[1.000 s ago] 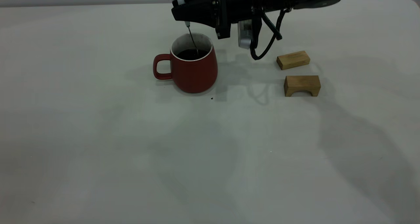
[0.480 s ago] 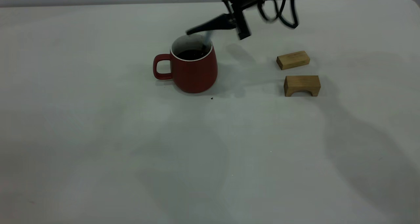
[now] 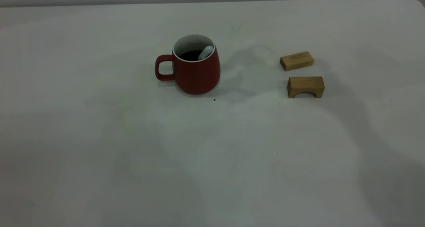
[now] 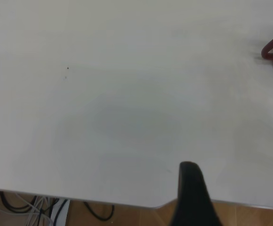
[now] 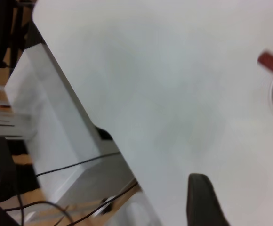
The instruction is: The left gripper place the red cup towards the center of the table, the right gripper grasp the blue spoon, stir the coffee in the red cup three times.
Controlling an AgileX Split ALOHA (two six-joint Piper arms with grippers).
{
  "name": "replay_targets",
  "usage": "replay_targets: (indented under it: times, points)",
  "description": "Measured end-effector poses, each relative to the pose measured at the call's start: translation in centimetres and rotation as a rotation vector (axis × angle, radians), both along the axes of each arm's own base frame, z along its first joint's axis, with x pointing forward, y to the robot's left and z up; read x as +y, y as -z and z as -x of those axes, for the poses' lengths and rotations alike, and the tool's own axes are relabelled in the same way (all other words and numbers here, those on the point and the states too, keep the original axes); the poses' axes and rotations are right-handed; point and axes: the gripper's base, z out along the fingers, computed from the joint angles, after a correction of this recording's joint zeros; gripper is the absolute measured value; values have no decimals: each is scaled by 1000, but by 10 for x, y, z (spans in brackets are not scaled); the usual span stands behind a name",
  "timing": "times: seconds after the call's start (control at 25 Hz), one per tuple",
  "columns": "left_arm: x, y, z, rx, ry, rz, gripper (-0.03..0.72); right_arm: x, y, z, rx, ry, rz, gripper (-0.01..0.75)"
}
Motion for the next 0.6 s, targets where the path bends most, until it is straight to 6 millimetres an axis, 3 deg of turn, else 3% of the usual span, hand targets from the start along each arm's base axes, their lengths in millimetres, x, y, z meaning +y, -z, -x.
replay_targets:
  times: [0.2,0.4,0.52,0.6]
  points:
    - [0,0,0,0,0,0,555,-29,-86,21,-196,35,-44,364]
    - [0,0,0,0,0,0,555,-51,-175,71,-370,83,-88,284]
    - [0,0,0,0,0,0,555,-70,-208,101,-393,180,-39,241]
    - [0,0,0,0,0,0,555,-90,-220,111,-358,326,10,227]
